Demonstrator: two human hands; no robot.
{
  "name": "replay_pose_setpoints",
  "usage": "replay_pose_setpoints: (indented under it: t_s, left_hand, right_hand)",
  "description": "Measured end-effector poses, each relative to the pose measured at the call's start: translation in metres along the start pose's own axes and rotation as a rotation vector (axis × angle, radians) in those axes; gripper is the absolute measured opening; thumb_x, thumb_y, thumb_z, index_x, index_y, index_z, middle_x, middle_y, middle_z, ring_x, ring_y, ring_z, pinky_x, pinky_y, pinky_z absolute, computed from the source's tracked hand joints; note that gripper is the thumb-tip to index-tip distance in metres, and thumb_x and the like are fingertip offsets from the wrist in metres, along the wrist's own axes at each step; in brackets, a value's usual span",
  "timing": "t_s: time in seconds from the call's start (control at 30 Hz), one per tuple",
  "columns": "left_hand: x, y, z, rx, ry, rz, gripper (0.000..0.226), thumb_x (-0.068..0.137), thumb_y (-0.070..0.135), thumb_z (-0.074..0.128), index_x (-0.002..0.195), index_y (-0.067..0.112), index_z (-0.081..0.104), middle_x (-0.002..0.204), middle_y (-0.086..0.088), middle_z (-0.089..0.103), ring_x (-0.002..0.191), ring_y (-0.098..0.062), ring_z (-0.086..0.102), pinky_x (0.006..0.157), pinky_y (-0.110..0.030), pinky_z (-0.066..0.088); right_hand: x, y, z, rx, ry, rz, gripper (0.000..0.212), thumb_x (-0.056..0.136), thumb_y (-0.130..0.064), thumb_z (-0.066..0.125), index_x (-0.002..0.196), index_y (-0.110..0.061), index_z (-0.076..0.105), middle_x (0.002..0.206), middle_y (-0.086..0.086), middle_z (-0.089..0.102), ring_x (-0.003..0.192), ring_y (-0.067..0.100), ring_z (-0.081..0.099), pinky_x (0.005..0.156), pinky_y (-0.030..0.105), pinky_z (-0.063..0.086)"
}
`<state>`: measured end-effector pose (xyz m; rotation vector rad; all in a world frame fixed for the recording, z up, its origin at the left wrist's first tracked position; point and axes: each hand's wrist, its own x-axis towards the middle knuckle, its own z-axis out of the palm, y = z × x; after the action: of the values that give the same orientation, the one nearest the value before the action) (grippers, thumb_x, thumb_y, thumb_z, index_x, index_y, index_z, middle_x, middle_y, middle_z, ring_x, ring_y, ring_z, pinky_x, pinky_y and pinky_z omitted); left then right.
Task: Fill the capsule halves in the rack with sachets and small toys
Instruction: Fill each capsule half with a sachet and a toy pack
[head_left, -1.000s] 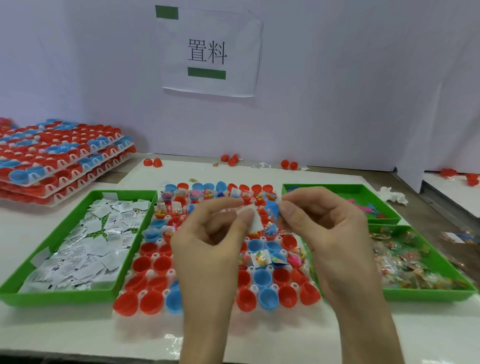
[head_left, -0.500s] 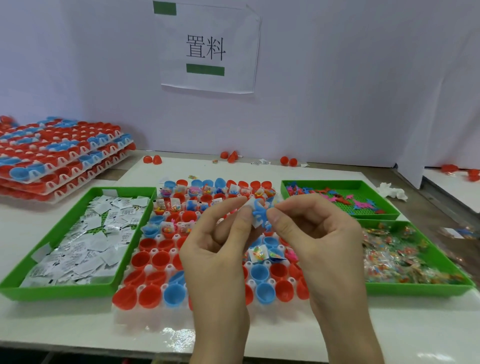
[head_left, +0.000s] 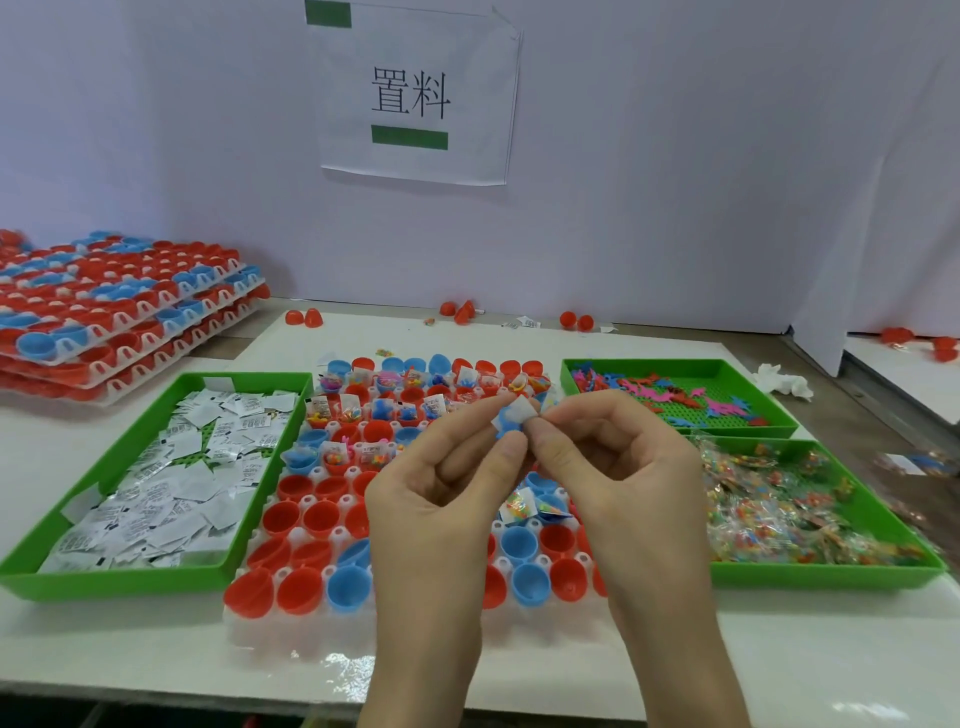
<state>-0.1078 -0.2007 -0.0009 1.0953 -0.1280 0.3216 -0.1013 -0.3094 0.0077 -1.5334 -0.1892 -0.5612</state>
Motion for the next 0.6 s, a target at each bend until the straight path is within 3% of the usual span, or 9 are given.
replay_pose_setpoints:
  t_s: [0.13, 0.27, 0.4, 0.5, 0.6]
  left_hand:
    - [0.001, -0.001, -0.006, 0.009, 0.063, 0.0, 0.027, 0.068, 0.025, 0.076, 0.095, 0.023, 0.079, 0.09, -0.005, 0.078, 0.086, -0.019, 0.076, 0.07, -0.021, 0.059]
    - [0.005, 0.003, -0.014, 0.001, 0.091, 0.006, 0.036, 0.06, 0.034, 0.078, 0.095, 0.024, 0.078, 0.088, -0.006, 0.078, 0.085, -0.019, 0.076, 0.069, -0.021, 0.059]
    - [0.007, 0.003, -0.017, 0.001, 0.092, -0.005, 0.033, 0.057, 0.035, 0.078, 0.09, 0.03, 0.08, 0.087, -0.005, 0.078, 0.084, -0.018, 0.076, 0.068, -0.02, 0.058]
    - [0.007, 0.003, -0.018, 0.016, 0.083, -0.009, 0.031, 0.058, 0.034, 0.078, 0.088, 0.03, 0.08, 0.086, -0.005, 0.078, 0.083, -0.018, 0.076, 0.068, -0.02, 0.058]
    - [0.007, 0.006, -0.019, 0.031, 0.064, 0.001, 0.03, 0.061, 0.033, 0.078, 0.09, 0.026, 0.08, 0.086, -0.006, 0.078, 0.084, -0.019, 0.076, 0.069, -0.021, 0.058]
  right_hand:
    - [0.011, 0.019, -0.024, -0.225, -0.073, 0.099, 0.008, 0.086, -0.022, 0.074, 0.081, -0.028, 0.073, 0.076, -0.008, 0.073, 0.071, 0.007, 0.07, 0.064, 0.018, 0.054]
    - [0.022, 0.054, -0.074, -0.588, 0.087, 0.229, 0.016, 0.089, -0.016, 0.072, 0.087, -0.031, 0.073, 0.081, -0.018, 0.071, 0.079, -0.001, 0.066, 0.072, 0.026, 0.052]
    - [0.024, 0.075, -0.097, -0.751, 0.034, 0.361, 0.018, 0.088, -0.02, 0.073, 0.104, -0.028, 0.074, 0.093, -0.011, 0.072, 0.091, 0.014, 0.068, 0.085, 0.042, 0.057]
    - [0.024, 0.077, -0.093, -0.817, -0.038, 0.372, 0.018, 0.086, -0.025, 0.076, 0.093, -0.041, 0.071, 0.091, -0.015, 0.071, 0.088, 0.009, 0.065, 0.082, 0.041, 0.056]
    - [0.025, 0.079, -0.091, -0.822, -0.025, 0.369, 0.02, 0.084, -0.024, 0.077, 0.083, -0.042, 0.071, 0.086, -0.016, 0.072, 0.085, 0.009, 0.064, 0.079, 0.039, 0.056]
